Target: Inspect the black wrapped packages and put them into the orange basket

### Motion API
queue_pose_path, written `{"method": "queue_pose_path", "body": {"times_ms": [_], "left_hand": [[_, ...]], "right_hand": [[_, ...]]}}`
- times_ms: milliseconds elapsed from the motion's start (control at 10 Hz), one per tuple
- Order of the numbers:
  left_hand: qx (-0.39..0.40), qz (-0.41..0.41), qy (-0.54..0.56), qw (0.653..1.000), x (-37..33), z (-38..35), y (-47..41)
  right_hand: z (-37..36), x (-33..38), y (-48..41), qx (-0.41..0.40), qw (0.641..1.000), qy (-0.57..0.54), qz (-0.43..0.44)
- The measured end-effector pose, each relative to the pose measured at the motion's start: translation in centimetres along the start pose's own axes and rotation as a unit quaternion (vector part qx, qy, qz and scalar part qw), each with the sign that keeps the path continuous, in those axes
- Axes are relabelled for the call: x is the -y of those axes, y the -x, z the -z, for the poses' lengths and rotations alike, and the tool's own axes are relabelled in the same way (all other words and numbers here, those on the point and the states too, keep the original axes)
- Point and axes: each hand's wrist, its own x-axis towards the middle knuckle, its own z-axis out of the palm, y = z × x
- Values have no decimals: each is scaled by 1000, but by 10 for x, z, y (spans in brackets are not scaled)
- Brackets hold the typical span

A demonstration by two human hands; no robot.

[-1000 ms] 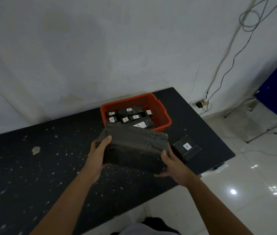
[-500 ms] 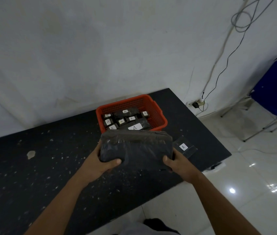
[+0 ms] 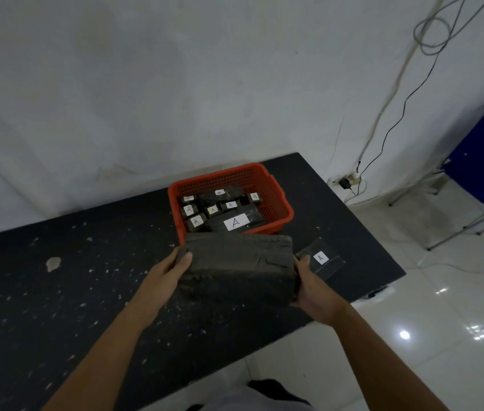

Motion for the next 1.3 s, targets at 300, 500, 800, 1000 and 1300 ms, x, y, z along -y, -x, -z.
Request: {"method": "queue_pose_path", "body": {"times_ms": [300, 500, 800, 1000, 1300], "left_hand": [[-18, 15, -43, 999, 37, -12, -9], [-108, 68, -14, 992, 65, -29, -13], [-154, 100, 26, 983, 114, -69, -24], [-172, 92, 21, 981, 112, -86, -23], [-234, 28, -12, 972, 75, -54, -2]], "right_hand": [[-7, -5, -29, -73, 996, 0, -46], [-2, -14, -41, -136, 989, 50, 20], [9, -24, -69, -177, 965, 191, 14], [23, -34, -73, -169, 941, 294, 16], [8, 26, -52, -194, 908, 343, 143]]}}
